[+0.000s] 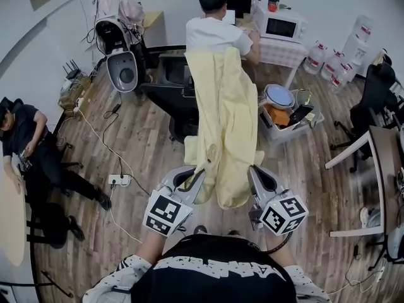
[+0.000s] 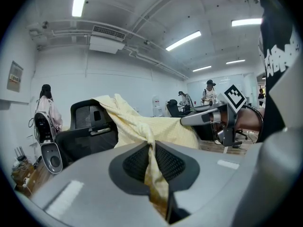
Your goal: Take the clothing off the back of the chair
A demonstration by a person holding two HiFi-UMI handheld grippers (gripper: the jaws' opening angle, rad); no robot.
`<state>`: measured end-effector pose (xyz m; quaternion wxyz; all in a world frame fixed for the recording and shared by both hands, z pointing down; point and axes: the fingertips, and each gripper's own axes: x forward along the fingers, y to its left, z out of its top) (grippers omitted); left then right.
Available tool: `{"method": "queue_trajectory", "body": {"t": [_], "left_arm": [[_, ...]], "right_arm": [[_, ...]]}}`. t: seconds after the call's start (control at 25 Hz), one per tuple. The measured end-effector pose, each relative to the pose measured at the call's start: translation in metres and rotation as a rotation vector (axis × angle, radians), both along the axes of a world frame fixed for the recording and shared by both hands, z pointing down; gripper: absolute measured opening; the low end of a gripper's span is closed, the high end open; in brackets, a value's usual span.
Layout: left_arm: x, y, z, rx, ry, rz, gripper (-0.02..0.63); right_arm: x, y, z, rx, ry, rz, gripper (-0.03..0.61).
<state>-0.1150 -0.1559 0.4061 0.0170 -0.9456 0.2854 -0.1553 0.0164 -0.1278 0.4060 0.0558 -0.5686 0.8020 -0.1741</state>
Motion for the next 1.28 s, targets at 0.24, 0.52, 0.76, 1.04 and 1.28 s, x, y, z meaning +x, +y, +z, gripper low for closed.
{"method": "queue_trajectory", "body": {"t": [0.24,0.52,0.76,1.04,1.28], "left_arm": [[0.007,0.005,0.003,-0.015,0.001,-0.015,0.025],[0.001,0.005,0.008,-0.022,-0.012,-0.025,0.025],[-0.001,0.006,0.009,-0.029,-0.012,-0.010,0.025],[0.003,0.009,0.014,-0.071,0.007,0.015,0.025],[0.005,0.011,0.016,-0.064,0.003,0.022,0.025]], "right_arm": [[0.003,0.001,0.005,-0.016,-0.019,-0.028,0.018],[-0.005,0.000,0.010,-0.031,-0.020,-0.053,0.018],[-0.009,0.001,0.011,-0.037,-0.019,-0.054,0.018],[-0.011,0.005,0.014,-0.050,-0.016,-0.051,0.018],[-0.008,0.009,0.016,-0.051,-0.009,-0.043,0.018]]}}
